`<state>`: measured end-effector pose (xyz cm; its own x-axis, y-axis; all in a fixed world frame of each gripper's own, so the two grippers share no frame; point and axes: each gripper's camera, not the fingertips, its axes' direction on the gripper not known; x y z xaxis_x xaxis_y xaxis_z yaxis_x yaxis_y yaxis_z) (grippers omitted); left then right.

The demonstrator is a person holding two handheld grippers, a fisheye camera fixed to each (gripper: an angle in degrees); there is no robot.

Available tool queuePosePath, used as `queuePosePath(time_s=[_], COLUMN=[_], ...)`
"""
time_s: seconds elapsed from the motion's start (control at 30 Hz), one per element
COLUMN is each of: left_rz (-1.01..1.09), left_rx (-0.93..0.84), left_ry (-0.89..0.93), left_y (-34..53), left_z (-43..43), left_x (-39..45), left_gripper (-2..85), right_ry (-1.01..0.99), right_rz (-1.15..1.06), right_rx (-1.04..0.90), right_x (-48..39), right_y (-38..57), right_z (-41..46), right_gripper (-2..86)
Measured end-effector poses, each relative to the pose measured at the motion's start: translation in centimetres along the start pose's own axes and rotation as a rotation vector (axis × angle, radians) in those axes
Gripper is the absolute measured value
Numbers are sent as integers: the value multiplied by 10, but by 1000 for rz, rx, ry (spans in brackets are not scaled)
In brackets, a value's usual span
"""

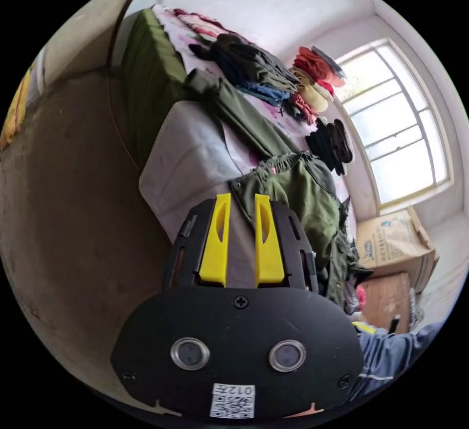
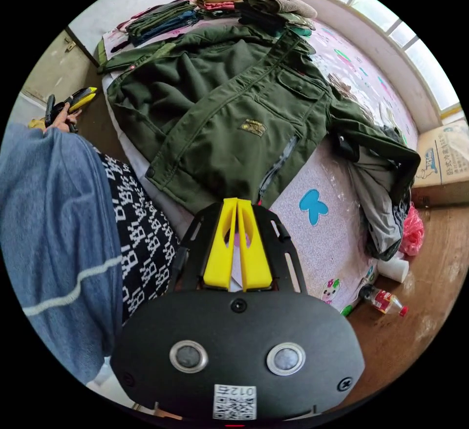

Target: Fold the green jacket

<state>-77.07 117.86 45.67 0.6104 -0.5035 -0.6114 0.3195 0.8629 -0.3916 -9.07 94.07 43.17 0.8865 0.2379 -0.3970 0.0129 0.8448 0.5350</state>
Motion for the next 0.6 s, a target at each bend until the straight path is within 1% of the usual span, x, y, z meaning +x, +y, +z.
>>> queuePosePath(time_s=[0.03,0.07,0.13,0.17,0.23,0.3,0.43,0.57,0.6], left_rz=[107,163,374,417,550,602,656,649,632], left_rx=[-2,-12,-96,-121,-228,-289,-306,-369,-410], left_ry=[-40,-65,-137,-149,-172,-213,-239,-202,-160], left_y=[-14,-21,-47,-52,-68,-76,-87,-99,-104], left_z=[3,5,24,29,49,59,58,48,45], left_x=[8,12,26,29,33,33,28,22,18], left_gripper=[93,98,119,124,135,137,115,67,51], right_ry=[-23,-35,-64,-68,-76,-87,-131,-164,-172], right_rz=[-13,-21,-52,-60,-75,-68,-8,40,51], right_rx=[13,19,33,33,36,37,40,55,65], right_x=[-2,-3,-8,-9,-11,-9,6,25,31], right_y=[-18,-27,-58,-65,-86,-97,-111,-118,-121], right_z=[2,3,7,9,15,19,35,49,54], right_gripper=[1,1,0,0,0,0,0,0,0])
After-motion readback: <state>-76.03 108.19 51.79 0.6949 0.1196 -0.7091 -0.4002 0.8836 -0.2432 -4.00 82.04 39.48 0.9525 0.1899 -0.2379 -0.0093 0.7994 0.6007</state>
